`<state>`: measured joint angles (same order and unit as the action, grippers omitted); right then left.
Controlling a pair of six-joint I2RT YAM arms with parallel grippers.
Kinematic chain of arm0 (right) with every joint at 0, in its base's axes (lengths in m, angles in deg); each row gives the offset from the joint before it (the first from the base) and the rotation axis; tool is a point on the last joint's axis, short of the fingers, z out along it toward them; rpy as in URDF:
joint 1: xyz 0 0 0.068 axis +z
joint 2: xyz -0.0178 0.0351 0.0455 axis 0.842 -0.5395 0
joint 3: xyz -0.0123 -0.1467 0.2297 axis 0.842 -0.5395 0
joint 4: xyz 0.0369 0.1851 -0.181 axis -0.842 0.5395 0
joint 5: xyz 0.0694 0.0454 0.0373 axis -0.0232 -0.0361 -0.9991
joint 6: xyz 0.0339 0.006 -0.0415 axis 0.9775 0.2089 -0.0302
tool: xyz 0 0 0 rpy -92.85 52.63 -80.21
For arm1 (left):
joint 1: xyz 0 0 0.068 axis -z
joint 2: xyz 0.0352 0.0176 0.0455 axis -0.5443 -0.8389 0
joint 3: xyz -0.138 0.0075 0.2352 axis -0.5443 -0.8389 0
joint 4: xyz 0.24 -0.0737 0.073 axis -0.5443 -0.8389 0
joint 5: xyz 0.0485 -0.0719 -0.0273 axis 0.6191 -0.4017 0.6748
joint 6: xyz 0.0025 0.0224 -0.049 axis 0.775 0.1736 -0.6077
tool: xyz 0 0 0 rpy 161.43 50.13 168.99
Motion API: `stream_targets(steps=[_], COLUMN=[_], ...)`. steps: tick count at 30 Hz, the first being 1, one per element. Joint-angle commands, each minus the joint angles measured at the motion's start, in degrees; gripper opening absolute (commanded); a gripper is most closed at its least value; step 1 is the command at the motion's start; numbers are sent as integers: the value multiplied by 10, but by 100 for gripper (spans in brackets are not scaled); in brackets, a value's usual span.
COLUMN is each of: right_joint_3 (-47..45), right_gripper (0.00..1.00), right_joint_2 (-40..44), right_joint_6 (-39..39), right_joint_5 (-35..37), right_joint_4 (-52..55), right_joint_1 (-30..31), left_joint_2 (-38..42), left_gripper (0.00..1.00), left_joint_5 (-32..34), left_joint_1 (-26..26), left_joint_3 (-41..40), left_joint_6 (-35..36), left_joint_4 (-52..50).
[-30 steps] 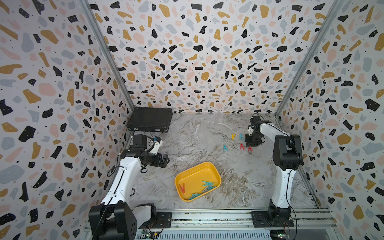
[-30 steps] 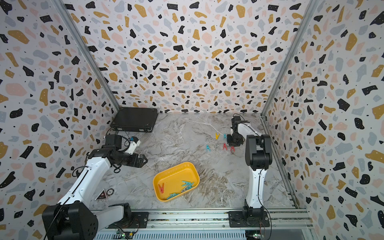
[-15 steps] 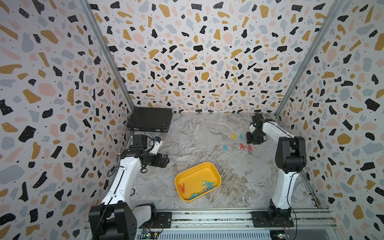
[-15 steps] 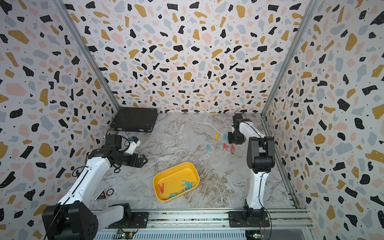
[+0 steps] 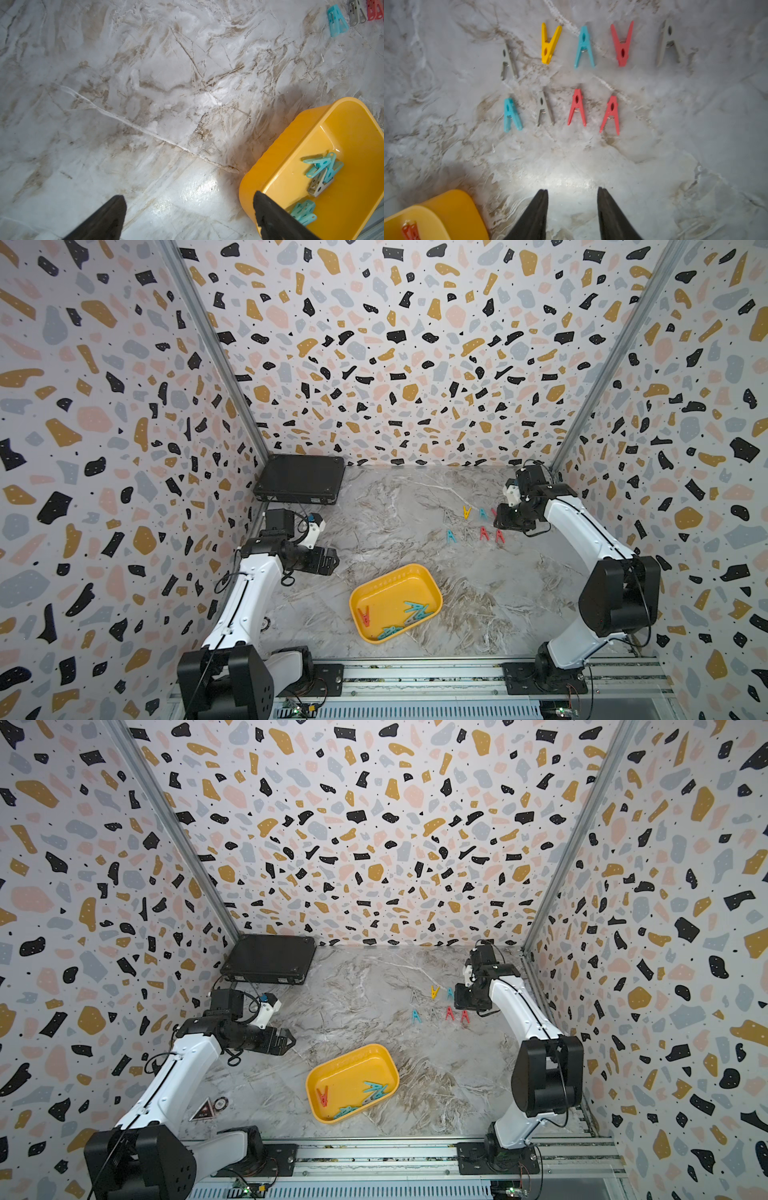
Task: Take the clothespins out of the storage box
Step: Place the clothespin at the center of the board, then pick up the clothespin from the storage box.
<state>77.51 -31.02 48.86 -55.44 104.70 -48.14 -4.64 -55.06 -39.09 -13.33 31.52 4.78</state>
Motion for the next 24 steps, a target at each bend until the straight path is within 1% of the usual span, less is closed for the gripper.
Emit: stream_targets(steps=[1,4,6,9,12,15,19,24], right_joint_3=[-30,-64,-84,-114,-148,-162,-155,-121], right_gripper=[44,44,44,44,44,45,45,46], right_joint_2=[67,113,139,162,168,164,141,73], right_joint_6=[17,22,24,36,64,79,89,94], right_joint_5=[-41,-55,-56,-73,-99,-89,-72,-75], right_joint_4=[17,17,13,-8,-52,-95,-143,-192], right_joint_1=[31,74,115,174,226,294,377,457], left_joint_2=[5,4,4,3,-3,-3,0,-10], left_gripper=[100,100,100,100,100,100,100,100], left_joint_5=[-3,1,5,16,28,38,54,89], left_joint_1=[-3,-3,-3,-3,-3,-3,-4,-9], left_joint_3=[-7,-5,-6,-6,-5,-3,-5,-7], left_joint_6=[9,7,6,3,-1,-4,-9,-16], left_joint_4=[1,1,3,6,7,7,14,23])
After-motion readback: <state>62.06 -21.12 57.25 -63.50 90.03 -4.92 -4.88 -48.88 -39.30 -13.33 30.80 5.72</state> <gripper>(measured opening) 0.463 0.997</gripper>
